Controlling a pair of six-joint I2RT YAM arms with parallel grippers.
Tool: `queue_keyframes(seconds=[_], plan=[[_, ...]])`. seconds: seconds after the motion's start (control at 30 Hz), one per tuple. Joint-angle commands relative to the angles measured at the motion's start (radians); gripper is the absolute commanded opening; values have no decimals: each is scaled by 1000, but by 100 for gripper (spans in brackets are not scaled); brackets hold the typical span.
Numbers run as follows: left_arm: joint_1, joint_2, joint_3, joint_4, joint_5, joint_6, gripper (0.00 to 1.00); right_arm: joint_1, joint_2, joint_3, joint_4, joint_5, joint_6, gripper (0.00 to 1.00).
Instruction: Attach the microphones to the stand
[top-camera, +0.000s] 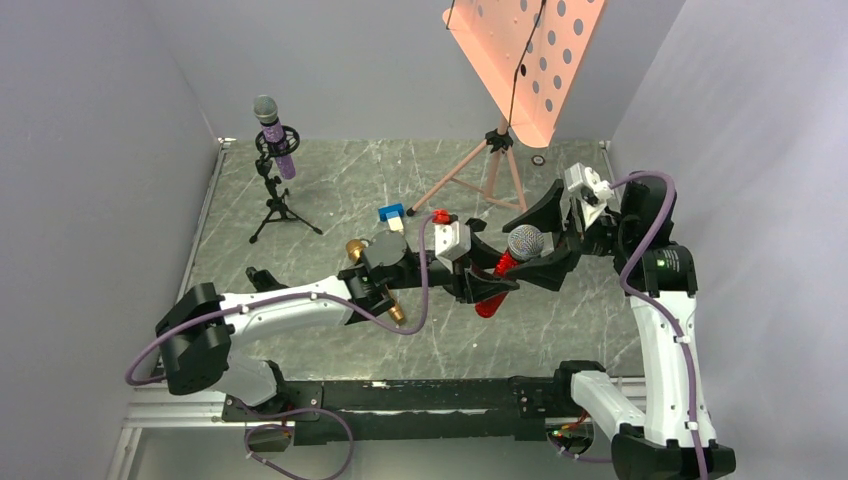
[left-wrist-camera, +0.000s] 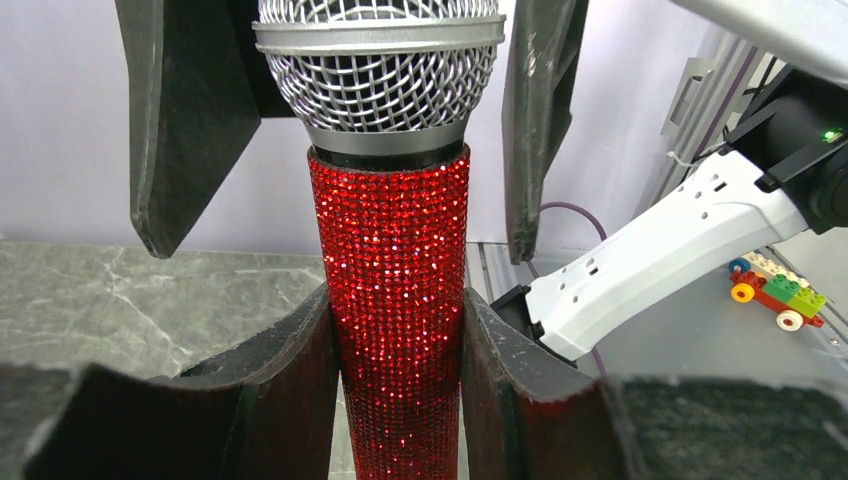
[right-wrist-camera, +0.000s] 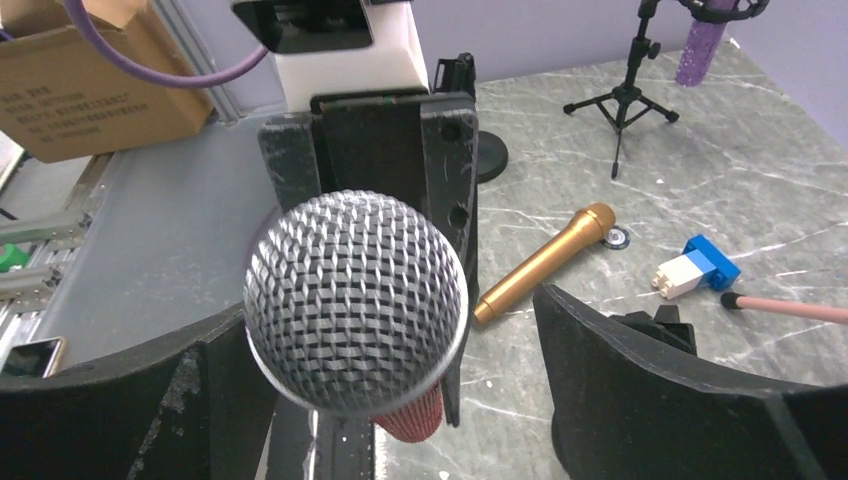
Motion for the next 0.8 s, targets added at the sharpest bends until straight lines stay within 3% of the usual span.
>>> queue_keyframes(seconds=[0.0,0.1,0.17,0.33,0.6,0.77], plan=[[-7,29,65,85,-17,-25,0,36,3,-27,149,-7,148,87],[-8,48,85,92,-11,-23,0,56,-7,-71,250,7,260,78],[-8,54,94,93,-15,-20,0,57,-13,-94,279,6,294,78],[-8,54,102,117,-20,-21,0,57,-33,-136,304,6,315,89],[-8,44,87,162,-14,-40,0,50,-41,-150,340,-3,345,88],[-8,16,65,164,-15,-37,0,20,-52,-170,376,-29,386,99]])
